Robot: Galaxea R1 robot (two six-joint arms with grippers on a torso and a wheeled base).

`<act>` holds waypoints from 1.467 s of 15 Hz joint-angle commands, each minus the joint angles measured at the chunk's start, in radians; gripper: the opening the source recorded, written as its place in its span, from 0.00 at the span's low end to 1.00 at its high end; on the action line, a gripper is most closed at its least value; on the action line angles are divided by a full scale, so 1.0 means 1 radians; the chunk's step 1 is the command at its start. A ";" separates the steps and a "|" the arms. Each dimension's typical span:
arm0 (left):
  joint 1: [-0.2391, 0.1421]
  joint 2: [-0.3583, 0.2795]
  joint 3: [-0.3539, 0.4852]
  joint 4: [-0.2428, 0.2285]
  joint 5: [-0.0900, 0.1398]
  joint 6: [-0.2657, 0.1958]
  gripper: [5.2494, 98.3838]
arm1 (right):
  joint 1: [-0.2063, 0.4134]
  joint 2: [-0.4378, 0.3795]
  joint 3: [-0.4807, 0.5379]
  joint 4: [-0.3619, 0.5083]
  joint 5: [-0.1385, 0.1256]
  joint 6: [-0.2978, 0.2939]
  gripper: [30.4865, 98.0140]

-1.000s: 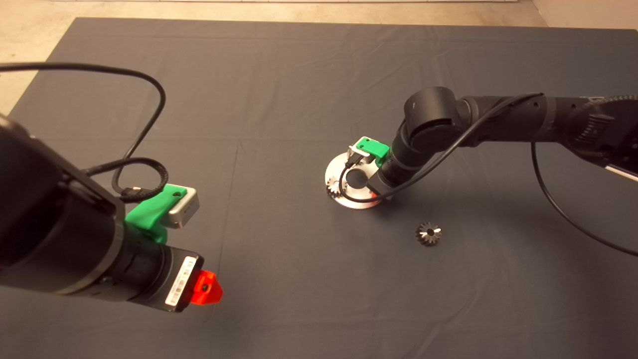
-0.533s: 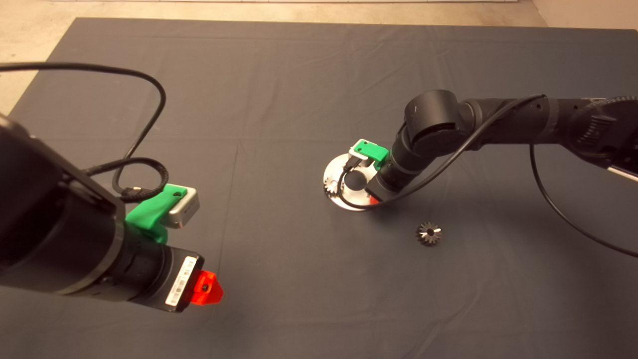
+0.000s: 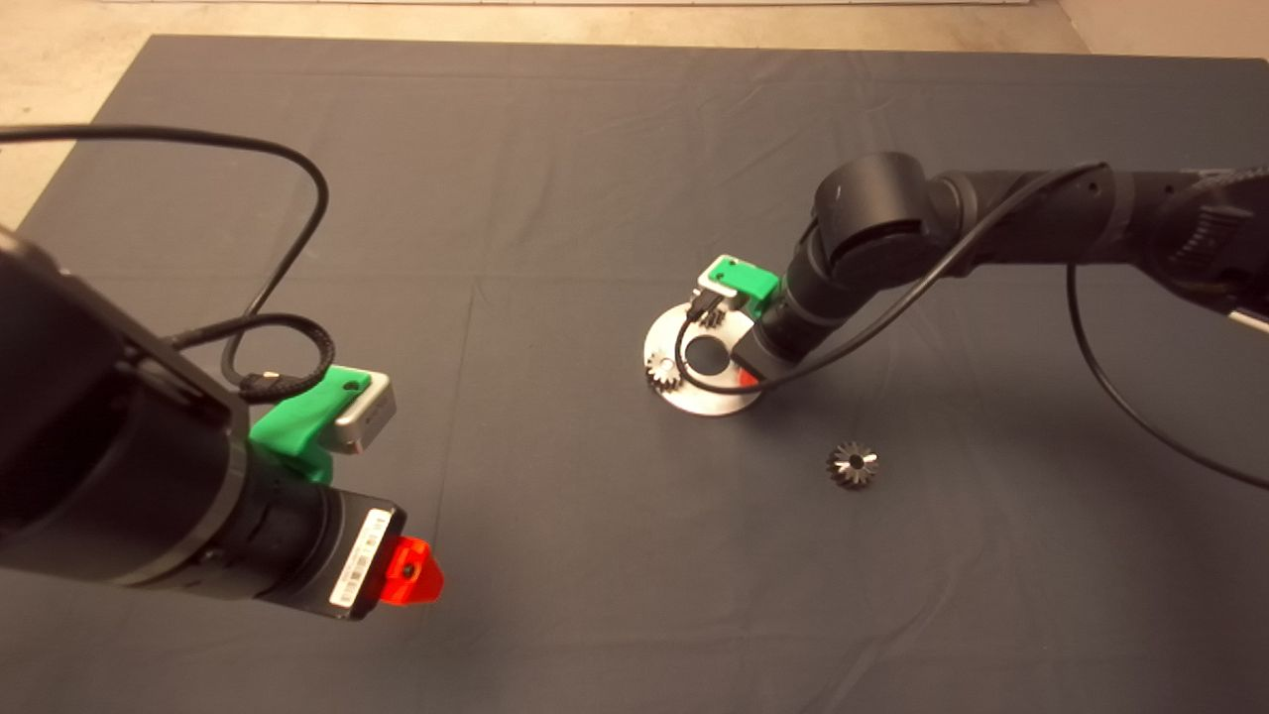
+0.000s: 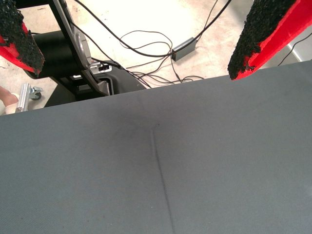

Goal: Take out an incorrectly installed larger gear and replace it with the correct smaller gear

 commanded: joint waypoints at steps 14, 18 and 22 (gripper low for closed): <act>-0.009 0.000 0.012 -0.021 0.132 -0.008 0.99 | 0.064 -0.292 0.103 0.061 0.002 0.003 0.29; -0.009 -0.001 0.013 -0.027 0.132 -0.008 0.99 | 0.034 -0.320 0.128 0.057 0.003 0.003 0.29; -0.009 0.000 0.013 -0.031 0.132 -0.014 0.99 | -0.002 -0.334 0.124 0.057 0.004 0.007 0.29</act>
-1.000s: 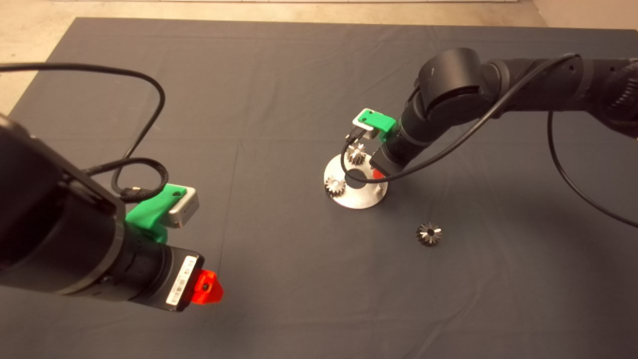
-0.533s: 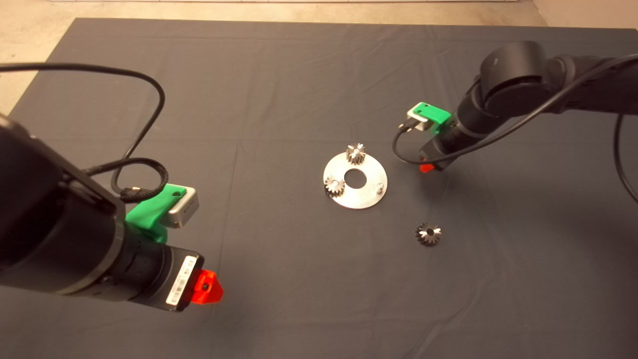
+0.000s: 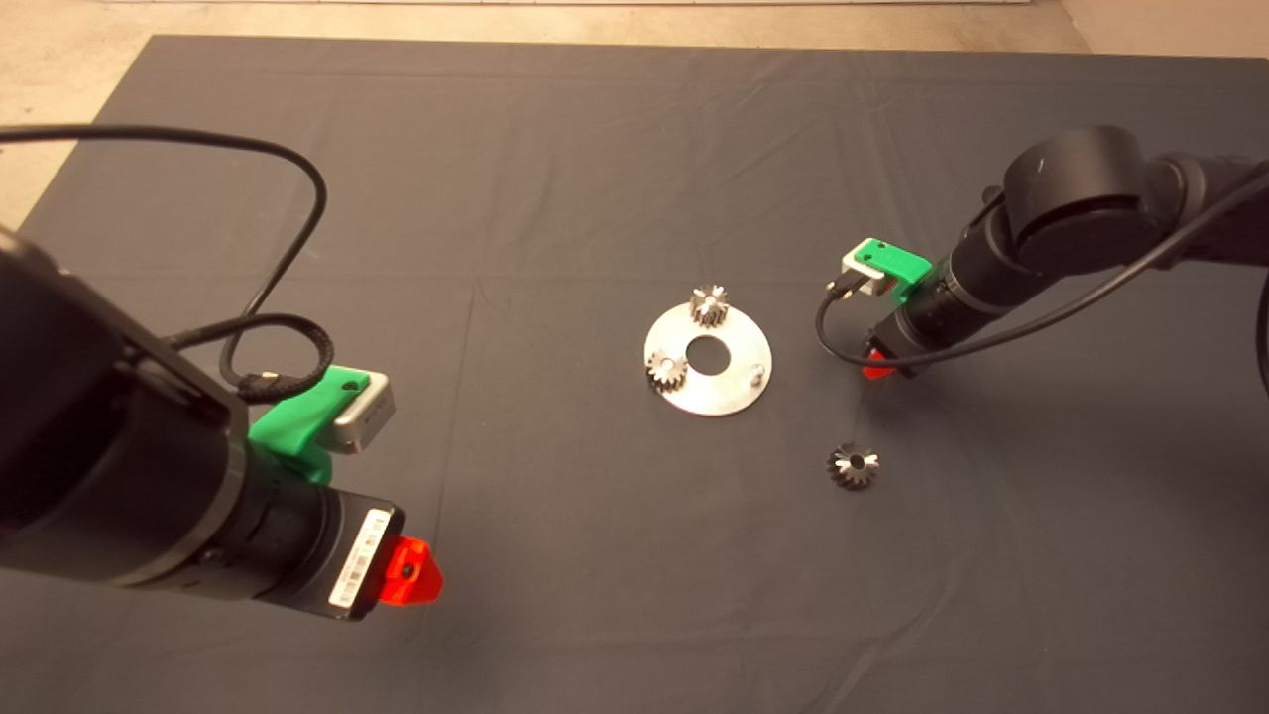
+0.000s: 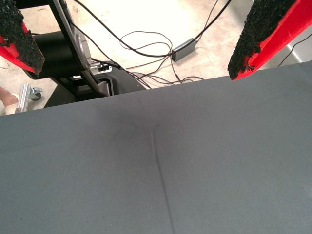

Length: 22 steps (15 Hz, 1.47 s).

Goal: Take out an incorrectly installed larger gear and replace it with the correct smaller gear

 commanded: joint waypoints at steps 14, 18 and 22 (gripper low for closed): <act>-0.009 -0.001 0.013 -0.030 0.132 -0.014 0.99 | -0.047 -0.009 -0.001 -0.062 0.001 0.075 0.29; -0.009 -0.001 0.013 -0.030 0.132 -0.014 0.99 | -0.050 -0.010 -0.007 -0.064 0.001 0.075 0.29; -0.009 -0.001 0.013 -0.030 0.132 -0.014 0.99 | -0.049 -0.010 -0.006 -0.065 -0.001 0.076 0.30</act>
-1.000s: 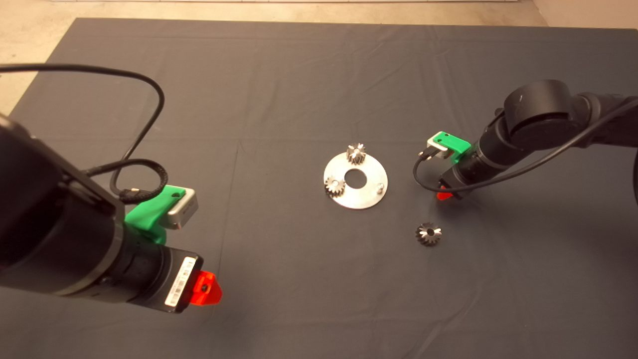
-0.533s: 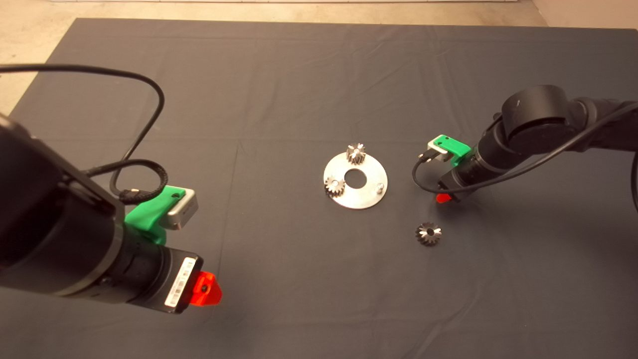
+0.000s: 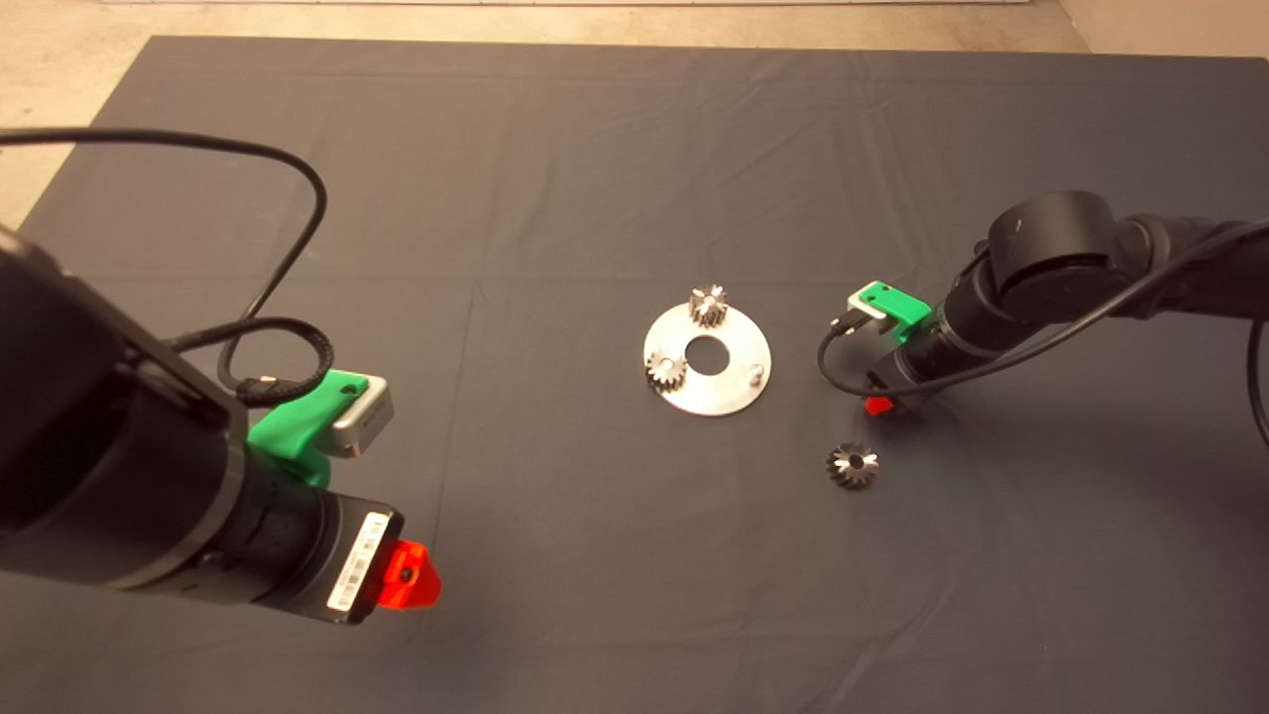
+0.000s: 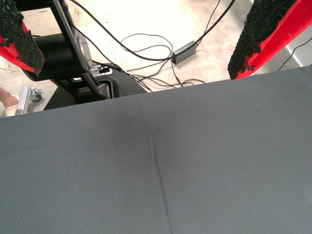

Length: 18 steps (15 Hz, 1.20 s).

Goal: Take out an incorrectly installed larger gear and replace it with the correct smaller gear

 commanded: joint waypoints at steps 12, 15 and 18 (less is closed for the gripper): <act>-0.009 -0.003 0.013 -0.018 0.132 -0.023 0.99 | 0.032 0.002 0.011 -0.033 -0.010 0.009 0.34; -0.009 -0.003 0.013 -0.018 0.132 -0.023 0.99 | 0.110 -0.004 0.036 0.030 -0.013 0.009 0.40; -0.009 -0.003 0.013 -0.018 0.132 -0.027 0.99 | 0.205 -0.052 0.139 0.215 -0.012 0.021 0.48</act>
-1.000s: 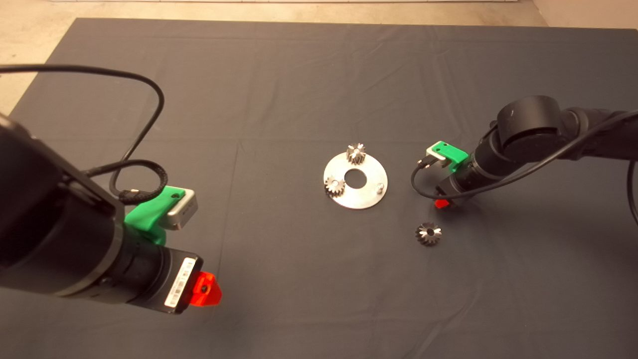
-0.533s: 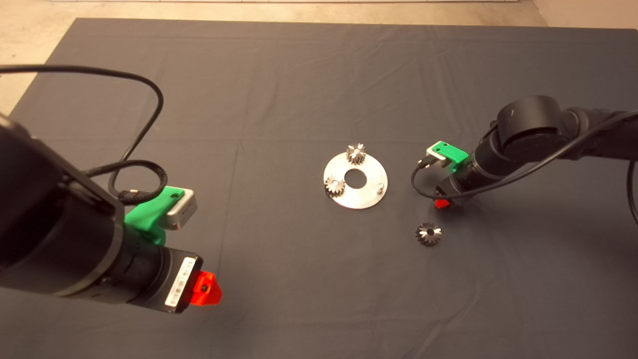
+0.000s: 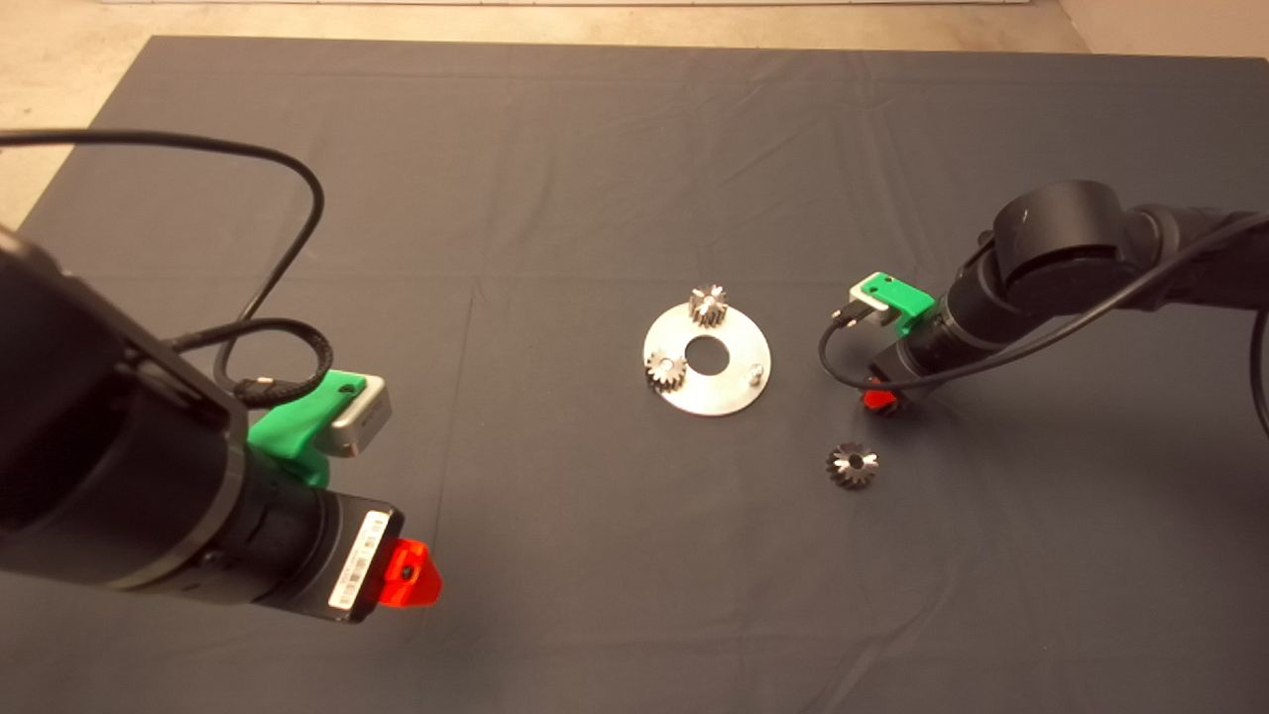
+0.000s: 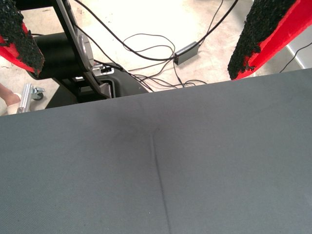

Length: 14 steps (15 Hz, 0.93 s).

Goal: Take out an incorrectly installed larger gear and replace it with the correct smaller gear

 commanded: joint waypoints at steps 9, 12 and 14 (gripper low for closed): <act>-0.009 -0.004 0.013 -0.018 0.132 -0.012 0.99 | 0.210 -0.115 0.336 0.285 0.001 0.091 0.67; -0.008 -0.004 0.015 -0.020 0.132 -0.021 0.99 | 0.200 -0.115 0.369 0.276 0.001 0.091 0.71; -0.007 -0.004 0.015 -0.020 0.132 -0.028 0.99 | 0.198 -0.118 0.381 0.258 0.001 0.091 0.77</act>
